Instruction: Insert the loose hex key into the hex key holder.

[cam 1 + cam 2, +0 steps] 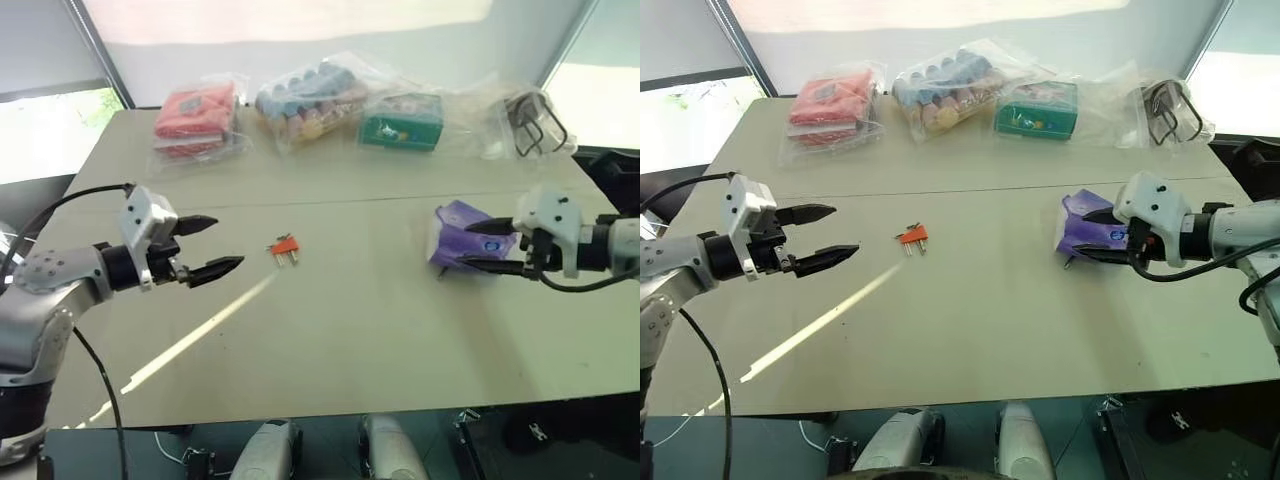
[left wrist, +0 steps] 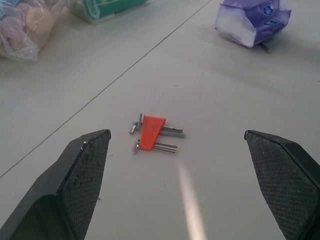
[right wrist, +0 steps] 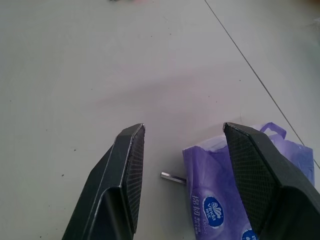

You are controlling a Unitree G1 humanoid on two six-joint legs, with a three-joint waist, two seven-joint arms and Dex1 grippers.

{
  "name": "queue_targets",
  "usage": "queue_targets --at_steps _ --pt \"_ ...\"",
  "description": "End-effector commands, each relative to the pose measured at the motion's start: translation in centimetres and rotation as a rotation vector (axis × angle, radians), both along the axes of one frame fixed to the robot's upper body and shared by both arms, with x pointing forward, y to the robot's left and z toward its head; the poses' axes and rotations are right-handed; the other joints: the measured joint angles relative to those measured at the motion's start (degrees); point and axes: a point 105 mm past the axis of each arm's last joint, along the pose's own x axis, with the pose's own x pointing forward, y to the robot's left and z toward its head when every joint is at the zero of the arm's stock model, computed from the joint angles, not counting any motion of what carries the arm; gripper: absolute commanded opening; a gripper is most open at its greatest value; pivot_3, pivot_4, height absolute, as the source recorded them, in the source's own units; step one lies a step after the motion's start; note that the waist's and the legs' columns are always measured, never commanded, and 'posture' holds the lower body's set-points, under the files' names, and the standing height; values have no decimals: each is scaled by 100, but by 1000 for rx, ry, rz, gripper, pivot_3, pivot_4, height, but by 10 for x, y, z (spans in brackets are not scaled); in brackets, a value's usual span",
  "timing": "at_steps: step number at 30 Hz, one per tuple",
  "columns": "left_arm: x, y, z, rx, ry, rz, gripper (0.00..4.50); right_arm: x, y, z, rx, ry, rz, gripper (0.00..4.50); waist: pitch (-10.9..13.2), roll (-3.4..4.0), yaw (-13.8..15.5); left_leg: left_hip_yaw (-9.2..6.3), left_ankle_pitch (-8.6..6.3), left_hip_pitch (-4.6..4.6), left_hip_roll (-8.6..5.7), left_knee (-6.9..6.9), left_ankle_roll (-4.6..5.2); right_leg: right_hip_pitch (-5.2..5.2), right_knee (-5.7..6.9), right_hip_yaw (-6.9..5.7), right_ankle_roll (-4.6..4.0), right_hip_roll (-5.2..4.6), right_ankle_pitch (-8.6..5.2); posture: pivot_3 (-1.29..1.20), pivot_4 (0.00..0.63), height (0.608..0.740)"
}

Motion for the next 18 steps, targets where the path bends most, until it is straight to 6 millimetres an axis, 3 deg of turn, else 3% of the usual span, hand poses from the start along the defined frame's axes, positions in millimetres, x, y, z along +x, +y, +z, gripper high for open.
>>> queue_targets --at_steps 1,18 --pt "-2 2 9 10 -31 -4 4488 -1 1 18 -24 -70 11 2574 0 0 5 0 0 0 0 0 0 0 0 0 0 0 0 0 150 740" --pt "0 -4 7 -17 -20 -4 4488 -4 -5 3 -54 -68 -34 2574 1 1 5 0 0 0 0 0 0 -1 1 1 0 0 0 0 150 740"
